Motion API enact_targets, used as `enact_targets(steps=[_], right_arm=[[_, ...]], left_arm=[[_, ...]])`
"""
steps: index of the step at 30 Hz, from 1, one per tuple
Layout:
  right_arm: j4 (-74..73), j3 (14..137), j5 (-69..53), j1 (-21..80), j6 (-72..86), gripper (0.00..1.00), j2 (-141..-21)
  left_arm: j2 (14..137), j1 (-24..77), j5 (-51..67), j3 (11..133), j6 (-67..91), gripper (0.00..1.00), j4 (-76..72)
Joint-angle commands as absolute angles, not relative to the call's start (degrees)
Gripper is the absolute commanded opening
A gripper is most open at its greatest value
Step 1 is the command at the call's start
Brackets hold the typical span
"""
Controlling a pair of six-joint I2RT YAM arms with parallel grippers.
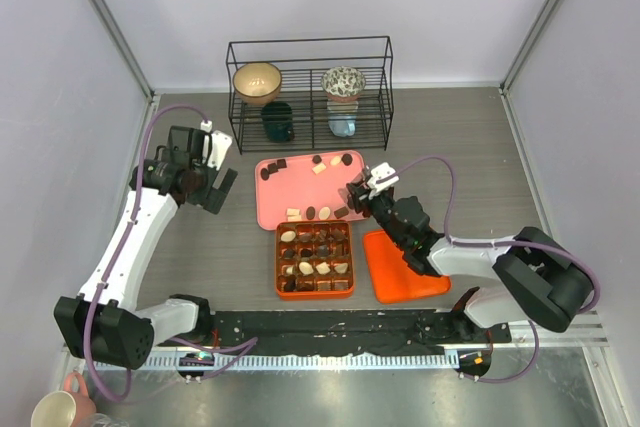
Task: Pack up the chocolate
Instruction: Pick up the fake chocolate from the plate.
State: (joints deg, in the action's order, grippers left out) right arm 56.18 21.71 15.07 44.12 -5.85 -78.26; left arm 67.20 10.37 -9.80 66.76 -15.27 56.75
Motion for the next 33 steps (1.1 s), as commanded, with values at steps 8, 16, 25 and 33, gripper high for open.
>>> enact_targets(steps=[8,16,25,33], right_arm=[[56.3,18.9,16.6,43.8,-4.5,0.44,-73.1],[52.6,18.6,16.2,43.9,-3.5,0.44,-69.9],[46.7,19.1,14.9,43.9,-2.7,0.44,-67.4],[43.9,19.3,14.0,43.9,-2.0,0.43,-66.0]], left_arm=[[65.7,10.2,-8.8,67.9,-15.4,1.0,57.2],[65.6,10.2,-8.4,68.5,-15.2,1.0,57.7],[65.0,10.1,-8.3,68.5,-15.4,1.0,58.1],[64.8,10.2,-8.0,68.6,-15.3,1.0,58.1]])
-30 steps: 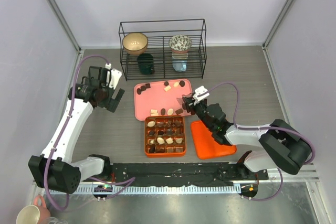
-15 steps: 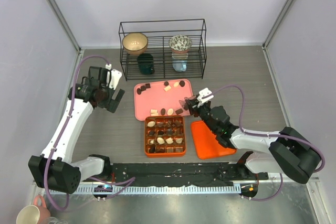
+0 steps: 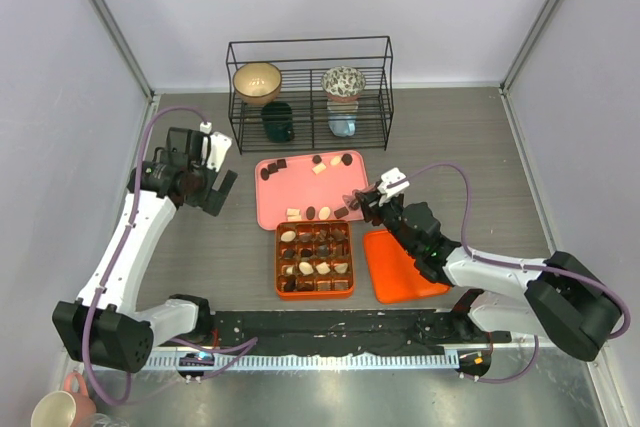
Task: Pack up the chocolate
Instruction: Pick up the fake chocolate from the plate, then place the fake chocolate in the packing box.
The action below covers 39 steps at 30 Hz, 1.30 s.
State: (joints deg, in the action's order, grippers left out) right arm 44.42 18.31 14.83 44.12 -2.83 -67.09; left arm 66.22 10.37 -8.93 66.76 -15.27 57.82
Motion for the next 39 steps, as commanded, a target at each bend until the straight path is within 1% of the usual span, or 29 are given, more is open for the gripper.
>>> enact_targets(steps=[1,3,4,11,16,21,26,29,31,34,39], right_arm=[[43.9,19.4,13.8,43.9,-1.9,0.4,-66.2],[44.4,19.8,13.4,43.9,-2.0,0.35,-66.6],[44.8,19.8,13.4,43.9,-2.1,0.29,-67.0],[45.3,23.4,12.7,43.9,-4.2,0.21,-67.2],[40.7,28.1,9.6,44.0,-6.1,0.2,-62.3],[30.8,32.9,5.0,45.5,-5.3,0.2,-55.5],[18.1,33.8,-1.5,51.7,-1.3,0.17,-45.7],[11.9,33.4,-0.6,57.8,-0.1,0.17,-41.3],[7.1,33.6,-0.3,61.7,-0.1,0.16,-40.1],[2.9,33.8,-2.0,64.0,2.4,0.16,-38.8],[0.4,33.0,-3.3,67.7,3.7,0.17,-38.5]], left_arm=[[64.8,10.2,-7.9,68.6,-15.3,1.0,58.1],[64.8,10.1,-7.9,68.6,-15.2,1.0,58.2],[64.8,10.2,-7.9,68.6,-15.3,1.0,58.1],[64.5,10.1,-8.1,68.4,-15.3,1.0,58.1],[64.4,10.2,-8.0,68.4,-15.4,1.0,58.0],[64.1,10.2,-8.3,67.4,-15.5,1.0,57.5],[63.4,10.1,-8.6,65.7,-15.3,1.0,56.4],[63.2,10.2,-8.8,64.5,-15.1,1.0,56.0],[63.3,10.1,-8.6,64.3,-14.9,1.0,56.0],[63.5,10.1,-8.7,64.3,-14.9,1.0,56.1],[63.7,10.2,-8.8,64.6,-14.8,1.0,56.1]])
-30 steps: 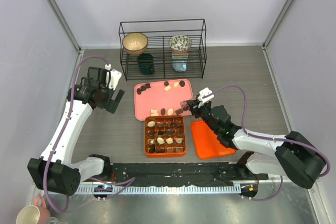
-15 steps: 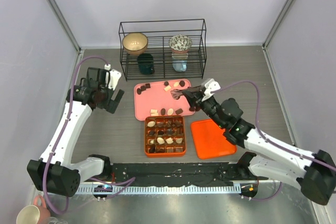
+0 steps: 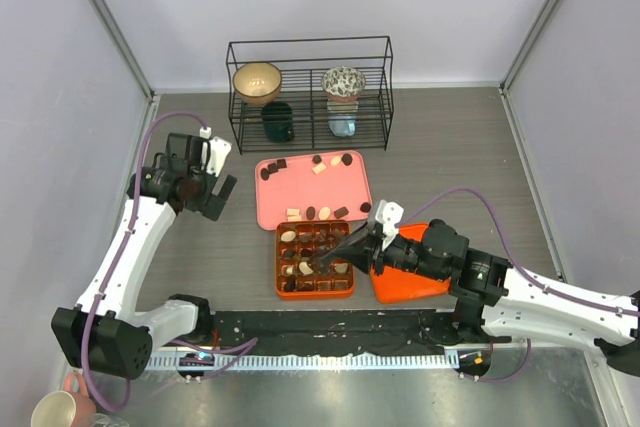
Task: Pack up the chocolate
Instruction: Place the fake chocolate in the packing box.
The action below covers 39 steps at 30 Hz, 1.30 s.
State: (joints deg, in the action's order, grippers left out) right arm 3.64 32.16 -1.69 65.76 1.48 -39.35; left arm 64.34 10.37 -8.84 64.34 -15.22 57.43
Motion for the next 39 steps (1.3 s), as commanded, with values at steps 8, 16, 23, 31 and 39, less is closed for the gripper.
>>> enact_targets(steps=[8,16,23,31,39], right_arm=[[3.2,30.1,-2.5,68.2,4.4,0.24,-38.8],[9.6,27.4,-0.3,68.4,4.0,0.34,-40.6],[11.5,26.9,1.9,68.5,3.4,0.43,-41.5],[10.6,29.5,4.3,68.5,1.4,0.44,-40.9],[16.9,30.8,16.6,68.5,-5.4,0.27,-40.3]], left_arm=[[64.1,10.2,-8.6,65.4,-14.5,1.0,56.5],[64.1,10.2,-8.7,65.7,-14.8,1.0,56.9],[64.2,10.2,-8.7,65.7,-14.8,1.0,56.7],[63.8,10.1,-8.6,65.6,-14.9,1.0,56.7],[63.5,10.2,-8.3,65.5,-14.9,1.0,56.4]])
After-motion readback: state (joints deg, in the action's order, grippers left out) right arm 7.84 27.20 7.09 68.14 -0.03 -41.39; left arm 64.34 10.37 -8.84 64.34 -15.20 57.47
